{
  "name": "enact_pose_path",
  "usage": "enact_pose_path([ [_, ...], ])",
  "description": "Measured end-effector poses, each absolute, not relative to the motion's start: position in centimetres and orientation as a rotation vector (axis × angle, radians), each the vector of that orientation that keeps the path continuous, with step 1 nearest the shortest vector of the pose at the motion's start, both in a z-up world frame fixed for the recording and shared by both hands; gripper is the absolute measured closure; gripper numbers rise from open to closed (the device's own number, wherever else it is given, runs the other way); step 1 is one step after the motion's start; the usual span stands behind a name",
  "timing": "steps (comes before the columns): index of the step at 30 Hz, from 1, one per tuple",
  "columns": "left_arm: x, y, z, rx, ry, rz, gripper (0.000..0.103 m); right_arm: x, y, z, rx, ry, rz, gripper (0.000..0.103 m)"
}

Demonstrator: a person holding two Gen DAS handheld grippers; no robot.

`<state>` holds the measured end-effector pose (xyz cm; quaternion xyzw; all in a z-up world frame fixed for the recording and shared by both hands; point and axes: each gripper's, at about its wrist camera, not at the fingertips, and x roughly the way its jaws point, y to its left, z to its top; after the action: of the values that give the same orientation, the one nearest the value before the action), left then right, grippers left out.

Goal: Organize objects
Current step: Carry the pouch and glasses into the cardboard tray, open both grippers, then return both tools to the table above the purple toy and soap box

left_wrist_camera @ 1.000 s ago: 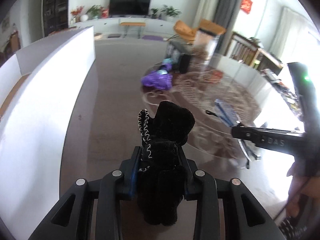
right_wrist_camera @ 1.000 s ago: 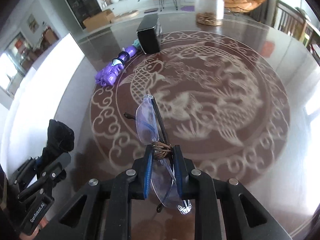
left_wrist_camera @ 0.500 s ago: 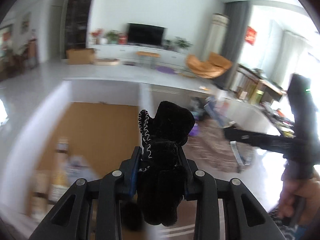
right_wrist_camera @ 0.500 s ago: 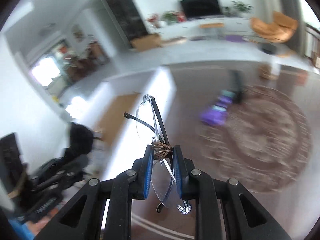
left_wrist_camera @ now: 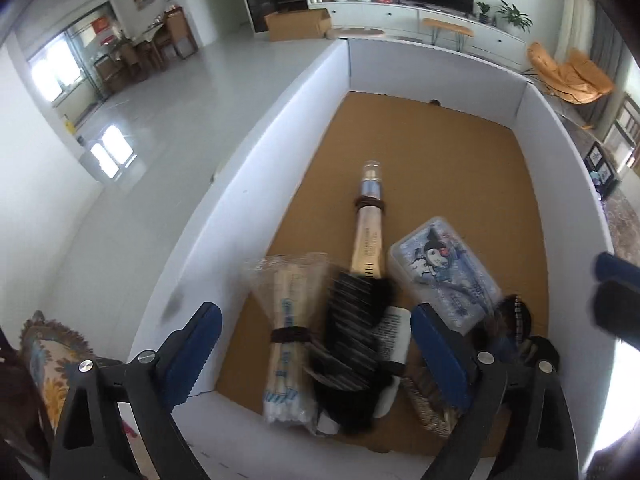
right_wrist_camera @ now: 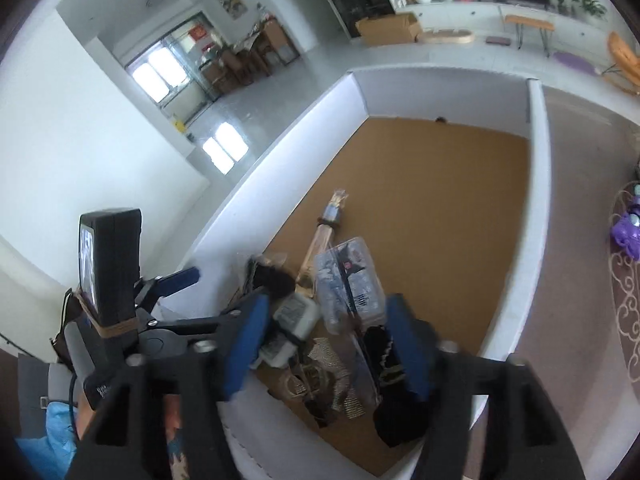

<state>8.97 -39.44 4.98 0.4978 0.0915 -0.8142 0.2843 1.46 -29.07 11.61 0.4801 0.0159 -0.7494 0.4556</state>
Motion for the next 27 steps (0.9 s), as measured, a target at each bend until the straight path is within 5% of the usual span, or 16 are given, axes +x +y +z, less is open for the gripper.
enact_pose_path([
  [10,9.1,-38.6,8.9,1.051,0.289,-2.234,0.007,0.4,-16.8,13.5,0.864,0.093,-2.267,0.008],
  [17,8.2,-34.5,11.8,0.971,0.279,-2.368,0.007,-3.8,-4.2,6.1,1.068,0.155,-2.582,0.008],
  [27,4.6,-24.5,13.5,1.002,0.225,-2.622,0.007,-4.6,7.2,1.8,1.224,-0.093,-2.762,0.008],
])
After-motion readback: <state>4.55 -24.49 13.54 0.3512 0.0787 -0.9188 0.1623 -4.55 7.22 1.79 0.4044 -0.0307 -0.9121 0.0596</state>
